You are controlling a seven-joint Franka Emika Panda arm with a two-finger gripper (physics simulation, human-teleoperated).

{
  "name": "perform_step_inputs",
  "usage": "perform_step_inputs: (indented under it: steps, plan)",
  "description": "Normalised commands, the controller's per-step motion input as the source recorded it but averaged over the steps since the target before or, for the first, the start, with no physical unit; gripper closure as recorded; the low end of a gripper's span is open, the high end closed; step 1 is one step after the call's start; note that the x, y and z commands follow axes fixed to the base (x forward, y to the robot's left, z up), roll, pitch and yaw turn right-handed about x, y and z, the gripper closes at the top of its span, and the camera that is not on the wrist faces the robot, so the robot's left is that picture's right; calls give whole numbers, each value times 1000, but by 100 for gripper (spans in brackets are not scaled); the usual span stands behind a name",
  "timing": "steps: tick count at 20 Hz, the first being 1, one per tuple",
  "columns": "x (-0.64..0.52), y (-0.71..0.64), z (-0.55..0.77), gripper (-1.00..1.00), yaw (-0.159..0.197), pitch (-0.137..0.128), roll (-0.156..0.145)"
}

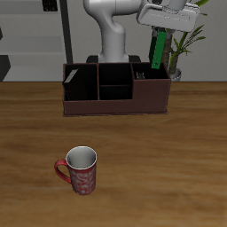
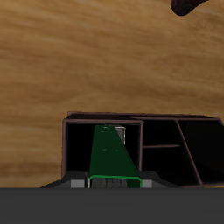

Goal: Place the black book into the back desk caddy's left compartment and place the yellow book into the back desk caddy's right compartment and place the green book into the back desk caddy's right compartment

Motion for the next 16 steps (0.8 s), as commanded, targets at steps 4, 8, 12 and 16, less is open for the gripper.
perform_step_inputs:
  steps: [4, 8, 12, 16]
  plan:
    - [-39, 186, -107, 100, -92, 25, -6]
    - [-29, 121, -67, 100, 5, -1, 10]
    - [63, 66, -175, 100, -52, 51, -13]
    - [-22, 55, -183, 100, 13, 1, -8]
